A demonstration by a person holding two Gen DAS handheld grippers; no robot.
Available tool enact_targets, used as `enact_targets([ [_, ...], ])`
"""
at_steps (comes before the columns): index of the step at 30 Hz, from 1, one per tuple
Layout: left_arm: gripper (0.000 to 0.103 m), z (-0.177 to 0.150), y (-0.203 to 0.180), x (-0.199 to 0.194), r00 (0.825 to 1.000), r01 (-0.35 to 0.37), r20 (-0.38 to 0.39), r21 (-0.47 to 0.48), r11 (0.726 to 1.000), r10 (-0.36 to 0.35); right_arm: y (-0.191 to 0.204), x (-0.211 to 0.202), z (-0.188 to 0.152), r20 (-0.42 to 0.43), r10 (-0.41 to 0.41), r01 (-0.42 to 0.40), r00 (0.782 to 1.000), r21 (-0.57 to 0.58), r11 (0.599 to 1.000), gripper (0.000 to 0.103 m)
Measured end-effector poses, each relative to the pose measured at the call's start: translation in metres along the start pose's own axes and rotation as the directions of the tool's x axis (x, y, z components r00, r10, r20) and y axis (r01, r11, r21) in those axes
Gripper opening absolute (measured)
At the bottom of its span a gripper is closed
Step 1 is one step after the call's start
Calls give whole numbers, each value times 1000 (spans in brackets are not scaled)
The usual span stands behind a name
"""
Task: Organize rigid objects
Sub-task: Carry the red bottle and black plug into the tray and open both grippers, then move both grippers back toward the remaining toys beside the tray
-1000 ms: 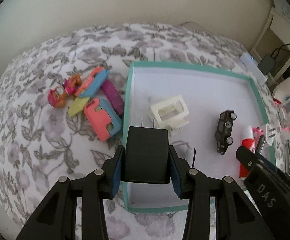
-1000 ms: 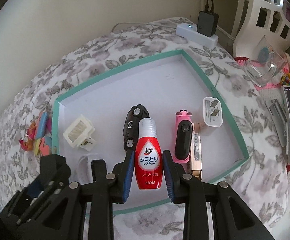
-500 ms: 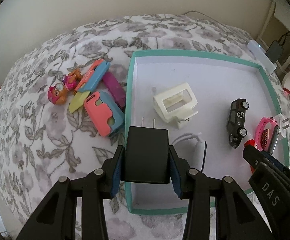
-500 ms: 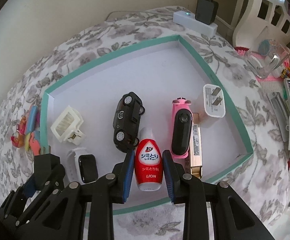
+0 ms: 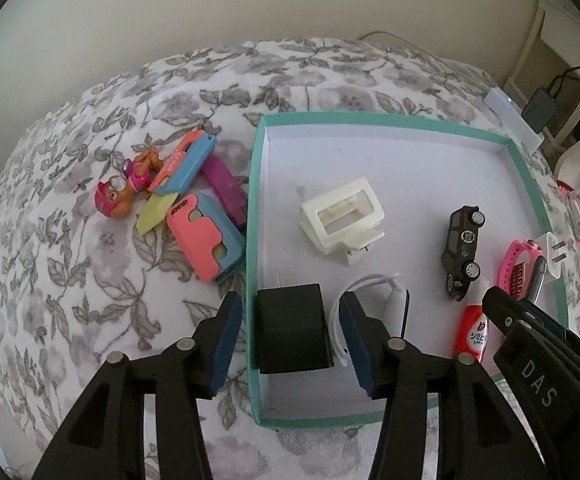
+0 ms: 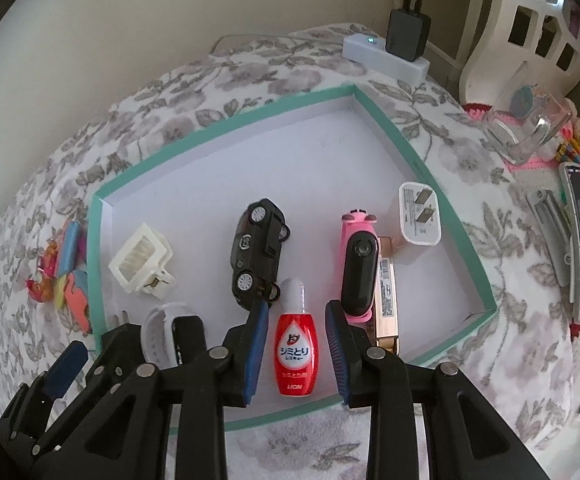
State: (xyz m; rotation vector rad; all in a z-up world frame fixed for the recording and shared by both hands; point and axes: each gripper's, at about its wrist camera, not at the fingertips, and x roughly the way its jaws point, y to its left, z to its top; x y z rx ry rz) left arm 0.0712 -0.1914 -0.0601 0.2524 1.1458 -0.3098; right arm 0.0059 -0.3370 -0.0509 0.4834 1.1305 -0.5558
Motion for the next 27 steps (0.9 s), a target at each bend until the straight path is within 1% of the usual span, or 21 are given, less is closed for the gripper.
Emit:
enact_targets([
  [2,53,2,2,-5,1000,1,18,-8,1000,-1,2,-6,0,20,0,0,1000,-5,1000,33],
  [3,53,3,4,-8,1000,-1,27,-15,1000,1,3,-9,1,33,2,-2,999,-8,1000,36],
  [4,54,3,6,-10,999,-3,35,-23,1000,4,3,-13,1,44,3,-3,999,-10,1000,42],
  [6,55,5,11,-13,999,-12,47,-42,999,14,5,-20,2,68,3,-2,998,-11,1000,49],
  [9,56,6,22,-16,997,-41,62,-80,996,46,8,-26,3,92,-2,4,996,-19,1000,57],
  [11,63,7,30,-17,996,-60,65,-111,992,67,11,-27,2,98,-7,10,995,-29,1000,60],
  [12,75,7,34,-17,995,-67,66,-122,990,75,13,-27,2,99,-8,12,995,-36,999,61],
  [13,80,7,37,-17,994,-73,69,-134,988,83,14,-27,2,98,-6,11,995,-43,999,65],
  [15,81,8,44,-18,992,-86,74,-160,983,99,18,-26,1,96,-1,6,995,-53,999,71],
  [19,85,7,54,-18,988,-116,77,-191,975,133,25,-25,-1,96,12,-4,995,-82,997,75],
  [20,85,7,56,-17,986,-130,75,-196,972,147,26,-25,-2,97,13,-5,995,-85,996,82],
  [21,88,6,58,-16,985,-139,73,-200,970,156,28,-25,-3,100,12,-3,995,-91,996,87],
  [22,95,6,60,-16,984,-148,70,-205,968,165,28,-26,-3,104,11,-1,995,-95,996,87],
  [23,96,6,62,-15,983,-156,67,-213,965,174,29,-27,-3,107,11,-1,994,-98,995,88],
  [24,97,5,63,-15,982,-161,65,-218,963,179,30,-27,-3,109,14,-3,994,-100,995,88],
  [27,97,5,69,-15,980,-172,59,-239,956,191,31,-27,-4,110,13,-1,994,-106,994,97],
])
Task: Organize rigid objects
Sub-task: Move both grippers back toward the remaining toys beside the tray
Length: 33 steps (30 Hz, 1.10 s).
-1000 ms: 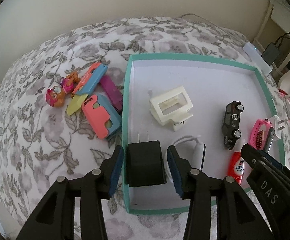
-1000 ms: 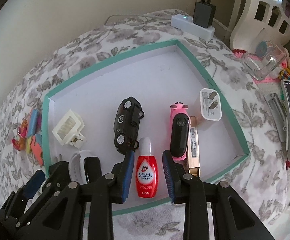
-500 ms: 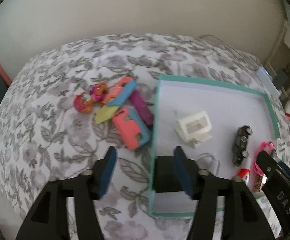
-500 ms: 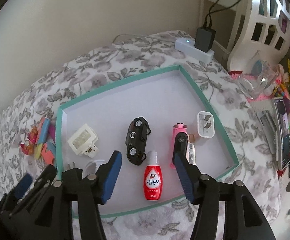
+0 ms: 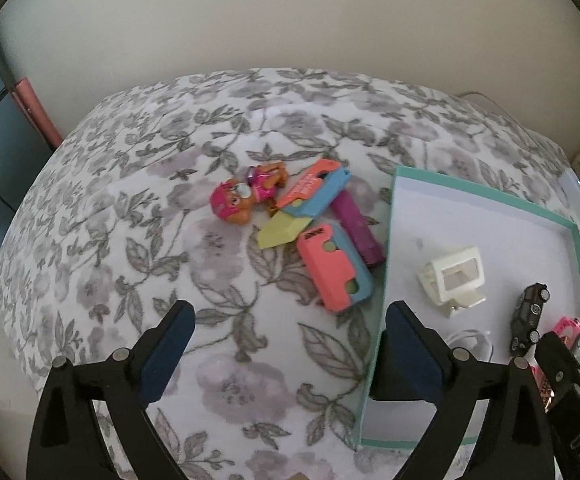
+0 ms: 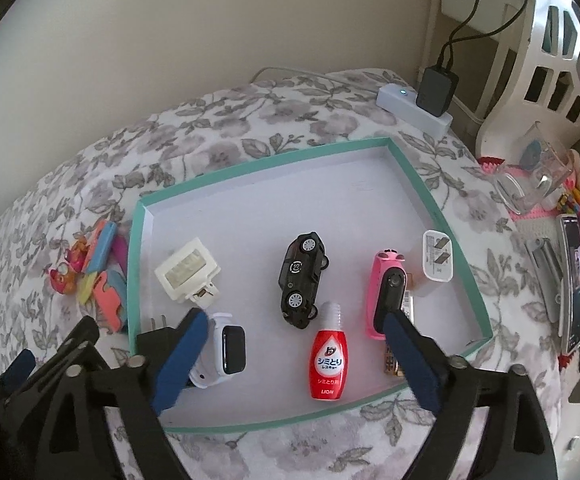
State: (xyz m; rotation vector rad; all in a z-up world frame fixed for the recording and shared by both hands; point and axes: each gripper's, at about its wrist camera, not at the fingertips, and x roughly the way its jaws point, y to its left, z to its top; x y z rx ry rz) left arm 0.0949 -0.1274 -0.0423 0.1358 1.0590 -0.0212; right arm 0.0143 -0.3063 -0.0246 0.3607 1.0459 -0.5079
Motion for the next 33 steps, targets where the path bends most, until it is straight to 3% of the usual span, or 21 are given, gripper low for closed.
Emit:
enact_targets([
  [5,103,1,9,2,1000,-19,-2,-25,1000,19,1,0,0,3,14,-14,1000,-1,1000,102],
  [16,103,3,43,10,999,-52,5,-97,994,52,31,3,-6,-18,80,-81,997,-73,994,102],
  [24,103,6,75,11,995,-77,55,-152,985,87,77,6,-20,-44,191,-196,981,-178,964,102],
  [33,103,7,108,31,998,-54,-19,-217,975,51,98,17,-25,-48,211,-216,976,-240,946,102],
])
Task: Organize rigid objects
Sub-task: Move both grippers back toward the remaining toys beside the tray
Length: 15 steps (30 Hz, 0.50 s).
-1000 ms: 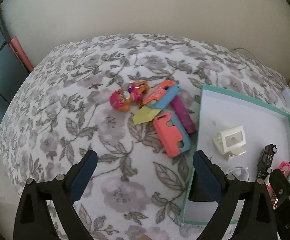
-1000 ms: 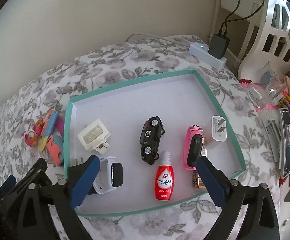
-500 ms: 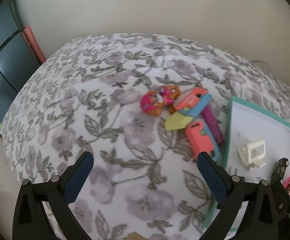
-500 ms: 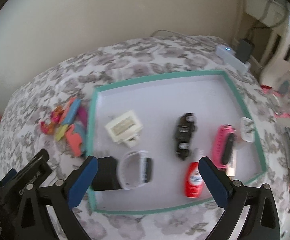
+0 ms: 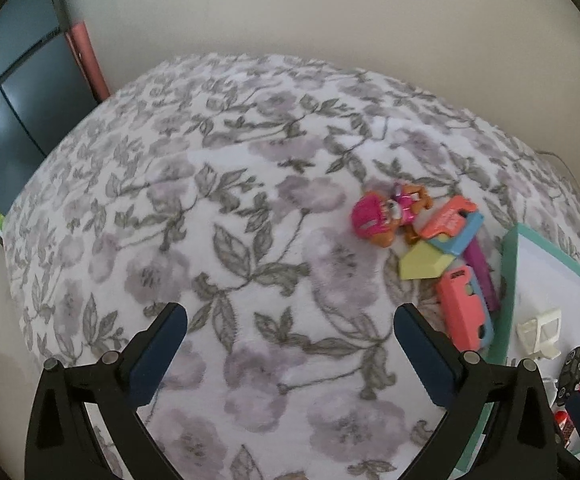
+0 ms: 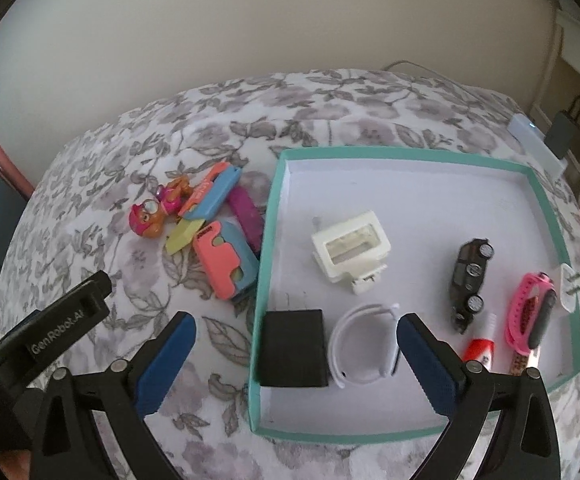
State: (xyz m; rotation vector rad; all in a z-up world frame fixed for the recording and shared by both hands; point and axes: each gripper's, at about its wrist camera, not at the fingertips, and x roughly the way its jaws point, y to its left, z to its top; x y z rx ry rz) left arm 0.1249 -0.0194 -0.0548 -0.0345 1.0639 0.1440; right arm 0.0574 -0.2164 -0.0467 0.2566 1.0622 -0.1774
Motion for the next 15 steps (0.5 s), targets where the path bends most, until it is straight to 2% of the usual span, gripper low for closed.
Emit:
enact_targets([
  [6,103,12,10,11,999,27,-24,-20,999,-28,10,12,15,6,57,-57,998,-28,998,100],
  [9,103,22,8,18,999,45,-23,3,999,-45,17,20,25,0,79,-79,997,-35,996,93],
  [12,103,33,6,28,997,68,-26,34,997,-68,25,28,38,-2,134,-134,991,-37,990,90],
  [15,103,44,2,38,996,85,-27,66,994,-84,30,35,48,4,145,-145,989,-44,988,86],
])
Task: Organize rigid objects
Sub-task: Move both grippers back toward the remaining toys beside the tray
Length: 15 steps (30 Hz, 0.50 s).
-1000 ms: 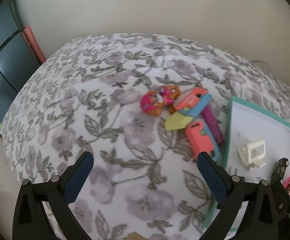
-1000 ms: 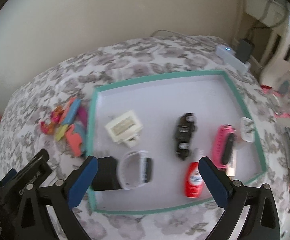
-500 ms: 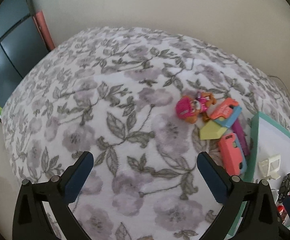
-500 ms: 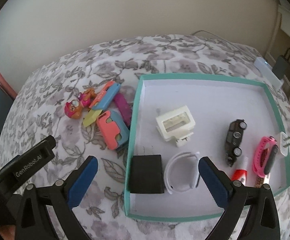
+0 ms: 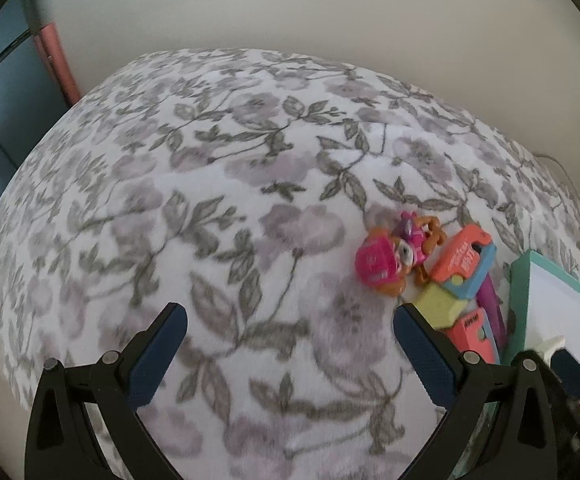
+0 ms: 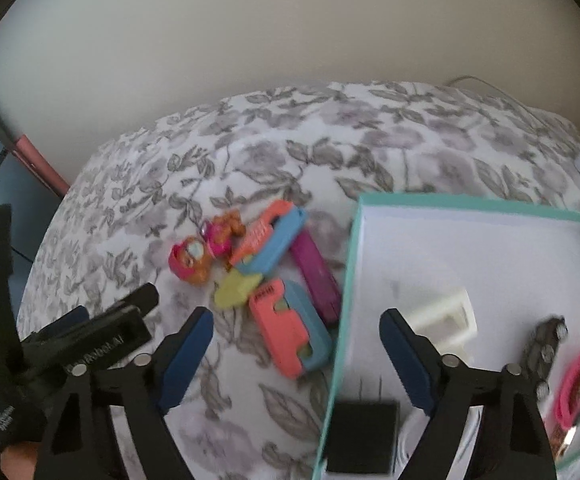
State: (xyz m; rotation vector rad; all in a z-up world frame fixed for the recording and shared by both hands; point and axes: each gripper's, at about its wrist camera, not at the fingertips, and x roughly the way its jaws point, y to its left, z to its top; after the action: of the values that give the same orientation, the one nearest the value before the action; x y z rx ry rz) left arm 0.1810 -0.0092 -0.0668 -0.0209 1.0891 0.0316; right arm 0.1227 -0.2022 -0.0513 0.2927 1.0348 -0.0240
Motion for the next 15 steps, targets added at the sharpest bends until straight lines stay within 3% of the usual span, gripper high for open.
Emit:
enact_targets([
  [4,103,11,-5,12,999,31,9,61,998,-31,-4,8,15,7,18,-18,1000,23,1000,80],
  [9,103,20,-20,24,996,82,7,139,987,-83,-8,17,33,-4,20,-20,1000,48,999,80],
  [15,102,25,-40,37,995,96,2,213,972,-99,-10,24,46,-24,23,-22,999,52,998,80],
])
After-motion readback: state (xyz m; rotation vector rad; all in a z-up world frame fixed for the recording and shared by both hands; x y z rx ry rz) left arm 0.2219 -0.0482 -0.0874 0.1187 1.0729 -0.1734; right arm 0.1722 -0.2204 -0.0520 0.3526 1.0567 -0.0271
